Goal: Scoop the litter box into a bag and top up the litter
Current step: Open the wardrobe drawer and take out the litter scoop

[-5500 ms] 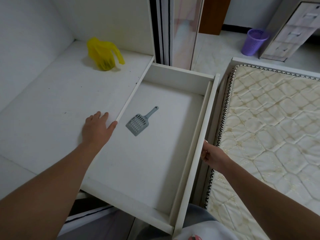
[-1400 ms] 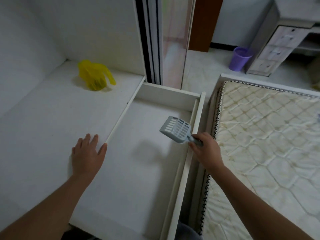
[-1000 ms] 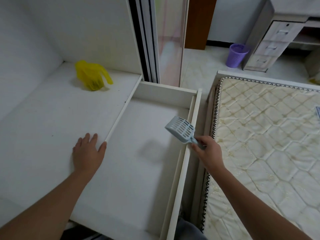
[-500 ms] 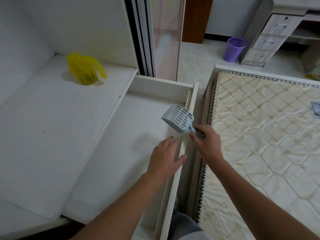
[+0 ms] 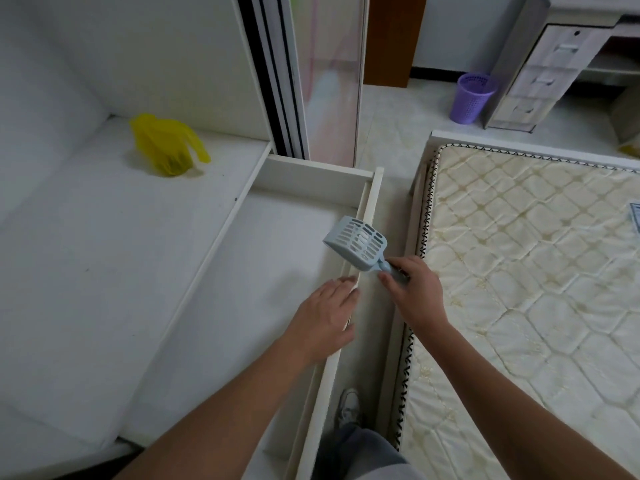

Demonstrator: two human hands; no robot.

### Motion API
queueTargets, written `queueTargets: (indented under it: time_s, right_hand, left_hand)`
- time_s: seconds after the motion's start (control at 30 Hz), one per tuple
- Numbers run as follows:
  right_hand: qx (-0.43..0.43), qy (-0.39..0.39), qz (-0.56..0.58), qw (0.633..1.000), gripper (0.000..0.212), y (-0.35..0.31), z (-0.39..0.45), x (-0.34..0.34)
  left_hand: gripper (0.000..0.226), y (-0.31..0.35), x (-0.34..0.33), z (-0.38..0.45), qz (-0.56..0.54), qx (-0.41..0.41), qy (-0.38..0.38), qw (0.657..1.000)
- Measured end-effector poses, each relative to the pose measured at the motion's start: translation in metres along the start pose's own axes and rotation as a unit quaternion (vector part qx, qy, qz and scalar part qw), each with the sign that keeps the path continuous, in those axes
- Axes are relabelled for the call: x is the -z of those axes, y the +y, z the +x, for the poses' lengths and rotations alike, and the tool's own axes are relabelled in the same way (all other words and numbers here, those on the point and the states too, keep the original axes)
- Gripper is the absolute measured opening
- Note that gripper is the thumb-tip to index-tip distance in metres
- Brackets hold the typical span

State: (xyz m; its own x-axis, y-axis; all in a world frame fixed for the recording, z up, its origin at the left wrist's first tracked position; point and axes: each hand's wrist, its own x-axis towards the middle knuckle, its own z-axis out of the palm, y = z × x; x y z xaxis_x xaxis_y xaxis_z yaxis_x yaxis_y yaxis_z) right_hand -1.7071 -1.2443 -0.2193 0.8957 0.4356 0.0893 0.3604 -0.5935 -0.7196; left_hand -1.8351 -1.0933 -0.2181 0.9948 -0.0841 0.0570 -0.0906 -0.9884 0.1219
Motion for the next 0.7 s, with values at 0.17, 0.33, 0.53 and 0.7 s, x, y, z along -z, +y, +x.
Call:
queueTargets:
  time_s: [0.17,0.33,0.53,0.7]
  right_hand:
    - [0.024,-0.030,0.007,0.999,0.032,-0.017,0.008,-0.011]
    - [0.064,-0.066,0.013,0.996,0.030,-0.043,0.021,-0.028]
    - [0.117,-0.104,0.019,0.987,0.029,-0.075,0.039,-0.049]
    - [0.156,-0.122,0.018,0.980,0.028,-0.095,0.052,-0.062]
  left_hand:
    - [0.060,-0.024,0.014,-0.011,0.069,0.016,-0.030,0.997]
    - [0.054,-0.055,0.024,-0.025,0.162,0.032,-0.085,0.983]
    - [0.050,-0.092,0.041,-0.044,0.252,0.033,-0.136,0.957]
    - [0.051,-0.113,0.049,-0.050,0.340,0.036,-0.162,0.925]
